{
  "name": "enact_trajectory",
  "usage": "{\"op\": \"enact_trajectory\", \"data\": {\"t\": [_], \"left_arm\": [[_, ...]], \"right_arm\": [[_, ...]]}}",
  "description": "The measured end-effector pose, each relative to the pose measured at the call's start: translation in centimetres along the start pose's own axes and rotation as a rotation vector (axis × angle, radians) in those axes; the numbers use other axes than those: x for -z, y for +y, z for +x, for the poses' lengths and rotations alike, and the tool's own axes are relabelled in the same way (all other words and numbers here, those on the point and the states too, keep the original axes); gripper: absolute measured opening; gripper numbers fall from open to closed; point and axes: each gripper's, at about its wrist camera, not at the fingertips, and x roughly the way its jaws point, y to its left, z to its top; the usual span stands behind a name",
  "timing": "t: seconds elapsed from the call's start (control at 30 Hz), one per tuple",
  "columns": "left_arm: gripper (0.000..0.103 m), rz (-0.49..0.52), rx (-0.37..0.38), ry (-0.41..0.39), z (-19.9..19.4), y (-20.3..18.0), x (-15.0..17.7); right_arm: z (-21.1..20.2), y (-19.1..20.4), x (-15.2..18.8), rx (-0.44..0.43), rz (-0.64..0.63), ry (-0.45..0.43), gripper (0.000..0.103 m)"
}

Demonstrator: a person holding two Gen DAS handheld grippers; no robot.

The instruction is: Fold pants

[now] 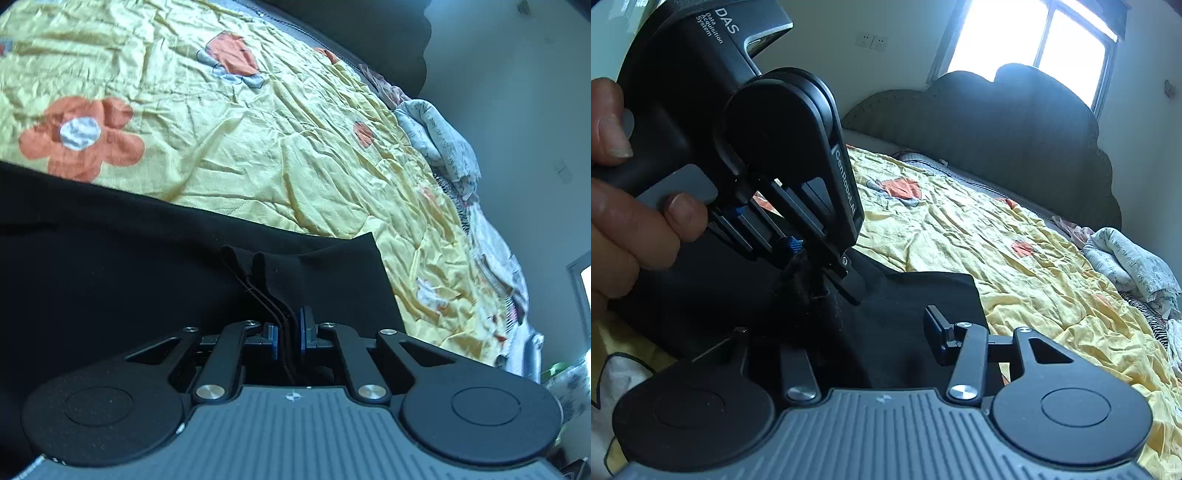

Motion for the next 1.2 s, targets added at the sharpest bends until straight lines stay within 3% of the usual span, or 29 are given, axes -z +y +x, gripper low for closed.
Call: {"op": "enact_trajectory", "data": {"t": [0.07,0.1,0.17,0.23,0.73,0.87,0.97,1.2], "left_arm": [[0.013,0.046,-0.036,-0.011,0.1,-0.6,0.2],[0.02,0.074,-0.057,-0.02,0.0,-1.0,0.3],[0.03,0.126,-0.092,-0.04,-0.1,-1.7,0.6],[0.03,0.171,-0.122,-0.06,-0.2,-2.3,0.8],[0.034,0.231,-0.177,-0.083,0.3,-2.5,1.1],[0.036,0.246,-0.18,-0.084,0.4,-2.6,1.0],[0.036,0.257,-0.187,-0.084,0.4,-2.7,1.0],[0.036,0.269,-0.197,-0.092,0.5,-2.8,1.1]], "right_arm": [[0.2,0.2,0.0,0.003,-0.014,0.006,0.041],[0.1,0.6,-0.2,0.0,-0.024,0.003,0.032],[0.0,1.1,-0.2,0.003,-0.042,-0.001,0.027],[-0.1,1.4,-0.1,-0.003,-0.046,0.003,0.022],[1.8,-2.0,-0.4,-0.107,0.084,0.078,0.022],[2.4,-4.0,-0.6,-0.146,0.192,0.096,0.022],[2.9,-5.0,-0.7,-0.149,0.264,0.11,0.022],[3.3,-5.5,-1.2,-0.14,0.277,0.118,0.022]]}}
